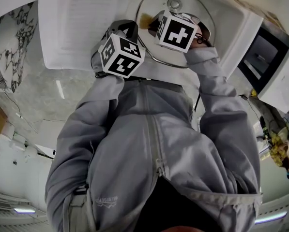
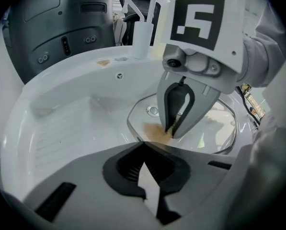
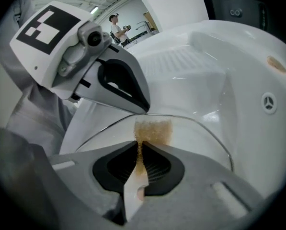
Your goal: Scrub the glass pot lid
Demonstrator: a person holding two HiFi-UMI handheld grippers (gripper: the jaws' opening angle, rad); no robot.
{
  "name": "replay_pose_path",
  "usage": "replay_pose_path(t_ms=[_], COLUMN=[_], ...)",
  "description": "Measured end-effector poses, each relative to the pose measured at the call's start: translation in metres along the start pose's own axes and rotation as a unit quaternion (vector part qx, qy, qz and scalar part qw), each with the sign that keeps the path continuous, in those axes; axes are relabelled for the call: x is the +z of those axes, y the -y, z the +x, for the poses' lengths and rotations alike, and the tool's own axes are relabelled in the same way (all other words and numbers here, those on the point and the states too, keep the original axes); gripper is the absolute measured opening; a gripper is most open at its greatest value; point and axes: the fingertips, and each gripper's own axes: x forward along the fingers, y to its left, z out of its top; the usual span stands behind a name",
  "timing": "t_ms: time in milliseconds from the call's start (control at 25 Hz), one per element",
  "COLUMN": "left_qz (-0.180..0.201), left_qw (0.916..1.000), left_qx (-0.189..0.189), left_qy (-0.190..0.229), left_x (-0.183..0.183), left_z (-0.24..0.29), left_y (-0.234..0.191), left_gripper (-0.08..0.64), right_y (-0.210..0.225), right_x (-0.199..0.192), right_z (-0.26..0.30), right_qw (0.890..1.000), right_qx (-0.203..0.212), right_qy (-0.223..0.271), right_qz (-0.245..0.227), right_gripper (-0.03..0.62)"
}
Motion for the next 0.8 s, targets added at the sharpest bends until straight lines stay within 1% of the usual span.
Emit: replay_pose_path(t_ms=[280,400,560,640,720,800], left_qz=[-0.001,-0.001,-0.003,-0.005,-0.006,-0.004], left_qw=[1.0,0.9999,0.9999,0.9998,0.9998,0.9997], left_qx=[0.009,0.011,0.013,0.014,0.015,0.015], left_qy=[-0.002,-0.003,-0.007,-0.009,-0.012,-0.016], left_x=[0.001,0.001,0.001,0.001,0.0,-0.001], left_z=[0.001,0.001,0.002,0.002,0.002,0.003], left_y=[0.0,0.0,-0.001,-0.001,-0.001,-0.001], left_gripper=[0.006,0.006,0.006,0.006,0.006,0.006], right_y=[-0.046,-0.062,-0.082,-0.086,-0.08,-0.061], right_x=[-0.013,-0.023,-0.04,-0.048,-0.055,-0.062], right_z=[-0.009,-0.014,-0.025,-0.028,-0.028,-0.026], right_qw=[0.998,0.996,0.989,0.986,0.986,0.99], right_qx=[0.07,0.094,0.144,0.167,0.168,0.138], right_qy=[0.0,-0.005,-0.022,-0.022,-0.013,-0.01], right_qz=[0.007,-0.002,-0.003,-0.001,0.007,0.026], right_gripper=[0.029,0.029,0.029,0.029,0.029,0.029])
